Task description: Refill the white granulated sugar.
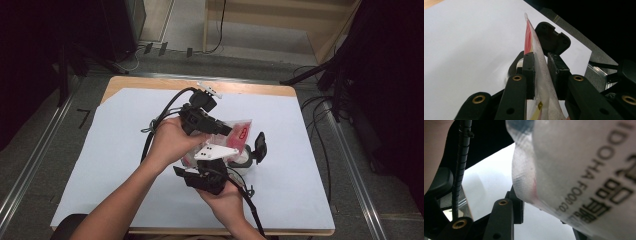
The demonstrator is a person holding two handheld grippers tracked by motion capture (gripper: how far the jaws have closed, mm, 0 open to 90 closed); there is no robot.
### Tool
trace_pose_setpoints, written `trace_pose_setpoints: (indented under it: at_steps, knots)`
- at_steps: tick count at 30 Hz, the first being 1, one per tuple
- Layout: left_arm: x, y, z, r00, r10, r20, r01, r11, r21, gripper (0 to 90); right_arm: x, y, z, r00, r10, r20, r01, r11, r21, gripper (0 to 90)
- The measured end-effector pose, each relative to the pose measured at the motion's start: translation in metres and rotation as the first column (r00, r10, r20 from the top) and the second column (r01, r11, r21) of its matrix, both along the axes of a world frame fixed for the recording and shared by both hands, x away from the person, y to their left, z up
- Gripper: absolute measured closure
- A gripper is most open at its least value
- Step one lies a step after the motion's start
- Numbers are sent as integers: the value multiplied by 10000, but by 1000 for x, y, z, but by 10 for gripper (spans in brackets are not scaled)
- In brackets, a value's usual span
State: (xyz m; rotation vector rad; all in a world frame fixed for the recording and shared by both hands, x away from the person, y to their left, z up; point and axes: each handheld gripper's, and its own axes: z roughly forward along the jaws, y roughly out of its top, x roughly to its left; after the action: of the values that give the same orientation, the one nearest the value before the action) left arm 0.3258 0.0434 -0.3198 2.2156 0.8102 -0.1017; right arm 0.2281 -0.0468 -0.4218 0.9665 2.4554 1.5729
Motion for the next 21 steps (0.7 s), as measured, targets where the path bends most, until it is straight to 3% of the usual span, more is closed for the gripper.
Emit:
trace_pose_setpoints:
  at_steps: [6, 10, 21]
  knots:
    - [-1, 0, 2, 9998, 23, 187, -25, 9999, 124, 776, 0, 0, 0, 10000, 11, -5, -11, 10000, 2, 635]
    - [-2, 2, 5, 9997, 101, 235, -98, 9999, -104, 772, 0, 1, 4, 10000, -3, -2, 3, 10000, 23, 640]
    - [-4, 2, 8, 9989, 195, 427, -193, 9998, -38, 765, 1, 2, 7, 10000, 22, 46, -22, 9999, 113, 637]
